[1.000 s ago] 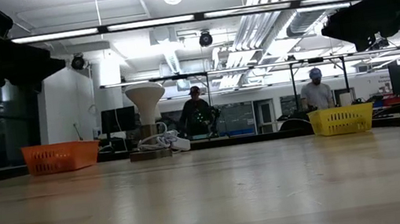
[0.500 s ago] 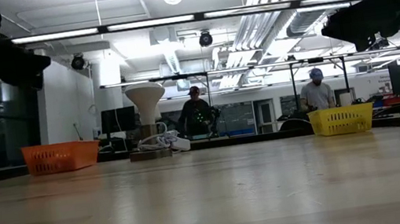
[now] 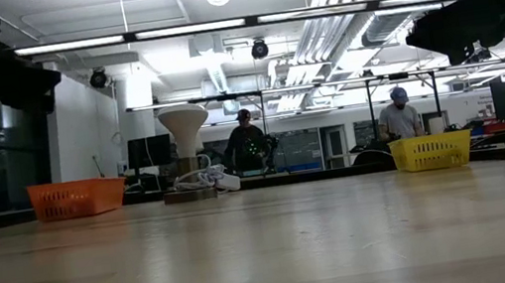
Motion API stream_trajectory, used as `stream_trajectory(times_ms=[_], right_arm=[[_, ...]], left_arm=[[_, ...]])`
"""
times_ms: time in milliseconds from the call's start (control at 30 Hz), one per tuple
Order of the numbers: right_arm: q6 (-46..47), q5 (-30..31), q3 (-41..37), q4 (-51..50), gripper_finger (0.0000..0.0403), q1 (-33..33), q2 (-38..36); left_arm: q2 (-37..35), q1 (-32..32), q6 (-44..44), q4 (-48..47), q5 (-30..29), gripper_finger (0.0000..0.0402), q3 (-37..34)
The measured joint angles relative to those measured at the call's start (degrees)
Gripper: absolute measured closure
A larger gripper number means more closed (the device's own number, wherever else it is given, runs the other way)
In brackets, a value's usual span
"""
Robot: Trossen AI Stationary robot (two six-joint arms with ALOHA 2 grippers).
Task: Pick & Place Office items
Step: Return to Home Position
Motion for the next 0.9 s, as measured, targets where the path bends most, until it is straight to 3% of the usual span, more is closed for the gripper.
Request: stream_trajectory(times_ms=[900], right_arm=[[0.0,0.0,0.0,0.0,0.0208,0.0,0.0]], left_arm=[[0.0,0.0,-0.3,1.4,-0.6,0.0224,0.0]])
